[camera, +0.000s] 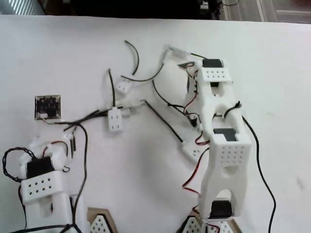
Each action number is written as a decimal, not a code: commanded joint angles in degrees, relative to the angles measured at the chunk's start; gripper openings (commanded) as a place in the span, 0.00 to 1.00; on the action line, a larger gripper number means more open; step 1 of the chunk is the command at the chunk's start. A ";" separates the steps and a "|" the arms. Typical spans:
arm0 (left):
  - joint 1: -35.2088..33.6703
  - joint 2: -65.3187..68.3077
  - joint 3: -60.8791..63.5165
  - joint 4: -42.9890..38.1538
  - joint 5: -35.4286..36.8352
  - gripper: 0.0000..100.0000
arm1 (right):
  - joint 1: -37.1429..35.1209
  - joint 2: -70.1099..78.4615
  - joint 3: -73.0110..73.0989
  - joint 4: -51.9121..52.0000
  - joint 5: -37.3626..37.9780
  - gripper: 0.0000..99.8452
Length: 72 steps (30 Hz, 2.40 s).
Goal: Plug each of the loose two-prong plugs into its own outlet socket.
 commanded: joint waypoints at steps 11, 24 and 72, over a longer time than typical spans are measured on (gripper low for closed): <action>0.75 -1.36 -0.44 -1.14 -0.70 0.14 | -1.98 -0.31 -2.29 0.40 0.44 0.14; 0.75 -1.36 -0.44 -1.14 -0.70 0.14 | -4.88 1.45 -2.37 -2.33 0.62 0.14; 0.75 -1.36 -0.44 -1.14 -0.70 0.14 | 0.84 -0.13 -0.35 1.10 3.69 0.08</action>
